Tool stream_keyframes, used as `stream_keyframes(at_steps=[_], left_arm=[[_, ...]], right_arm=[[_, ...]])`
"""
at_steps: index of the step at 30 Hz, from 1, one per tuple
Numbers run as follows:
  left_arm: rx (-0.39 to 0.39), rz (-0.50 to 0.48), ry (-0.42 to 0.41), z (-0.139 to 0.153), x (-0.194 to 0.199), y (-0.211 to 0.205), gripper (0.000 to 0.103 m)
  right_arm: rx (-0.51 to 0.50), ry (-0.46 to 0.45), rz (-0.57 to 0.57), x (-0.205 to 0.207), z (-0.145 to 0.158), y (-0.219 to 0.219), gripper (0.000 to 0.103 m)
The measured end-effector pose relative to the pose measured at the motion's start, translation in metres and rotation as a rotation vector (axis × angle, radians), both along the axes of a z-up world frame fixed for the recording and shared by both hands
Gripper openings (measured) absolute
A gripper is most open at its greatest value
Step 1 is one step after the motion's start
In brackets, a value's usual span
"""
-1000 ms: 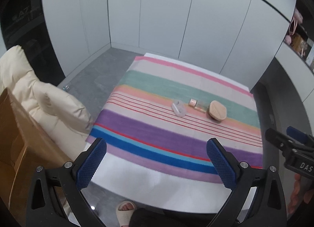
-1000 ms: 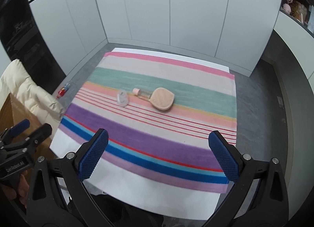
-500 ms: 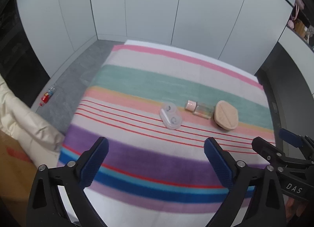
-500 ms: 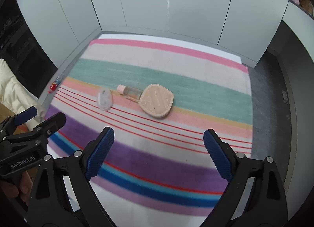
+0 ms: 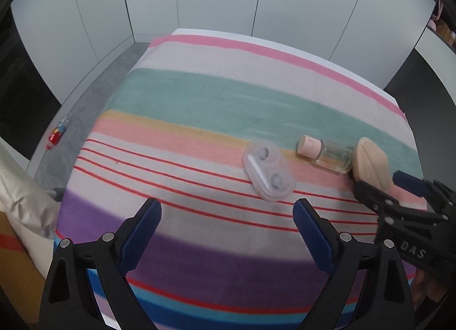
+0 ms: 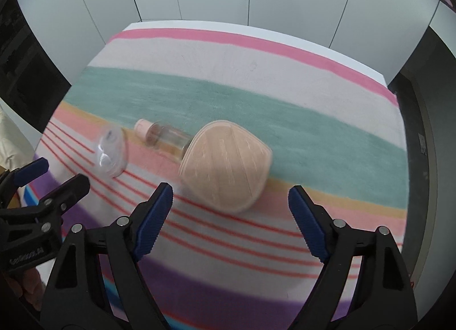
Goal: Organize objects
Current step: 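Grasp beige puff with right tool while left grasps clear case, then carry beige puff with right tool while left carries clear case to box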
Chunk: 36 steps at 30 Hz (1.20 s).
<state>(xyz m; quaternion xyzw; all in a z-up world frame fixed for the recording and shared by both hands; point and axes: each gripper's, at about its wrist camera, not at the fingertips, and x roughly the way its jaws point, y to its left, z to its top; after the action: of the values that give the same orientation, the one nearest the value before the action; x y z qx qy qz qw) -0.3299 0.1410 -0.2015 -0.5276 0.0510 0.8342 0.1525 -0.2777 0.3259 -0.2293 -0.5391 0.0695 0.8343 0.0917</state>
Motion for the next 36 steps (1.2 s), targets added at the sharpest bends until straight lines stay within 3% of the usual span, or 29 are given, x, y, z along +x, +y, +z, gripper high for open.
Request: stream_keyframes(at_steps=[5, 13, 16, 20, 23, 29, 36], left_arm=[[0.016, -0.013, -0.003, -0.009, -0.007, 0.007, 0.094], [0.019, -0.032, -0.011, -0.023, -0.016, 0.039, 0.094], [-0.006, -0.033, 0.025, -0.022, -0.018, 0.048, 0.083], [-0.023, -0.033, 0.035, -0.018, -0.022, 0.054, 0.048], [0.012, -0.028, -0.010, -0.014, -0.022, 0.051, 0.047], [0.014, -0.029, -0.006, 0.007, -0.008, 0.040, 0.047], [0.019, -0.046, 0.039, 0.054, 0.018, 0.032, 0.047]], right_arm=[[-0.015, -0.010, 0.011, -0.016, -0.013, 0.001, 0.068], [0.007, 0.028, 0.021, -0.013, -0.004, 0.007, 0.061], [0.000, 0.024, 0.000, -0.010, -0.001, 0.016, 0.061], [-0.003, 0.020, -0.020, -0.004, 0.003, 0.025, 0.061], [-0.004, 0.019, -0.026, 0.000, 0.008, 0.027, 0.061], [-0.008, 0.025, -0.022, 0.013, 0.027, 0.027, 0.061], [-0.004, 0.049, -0.009, 0.032, 0.060, 0.014, 0.061]])
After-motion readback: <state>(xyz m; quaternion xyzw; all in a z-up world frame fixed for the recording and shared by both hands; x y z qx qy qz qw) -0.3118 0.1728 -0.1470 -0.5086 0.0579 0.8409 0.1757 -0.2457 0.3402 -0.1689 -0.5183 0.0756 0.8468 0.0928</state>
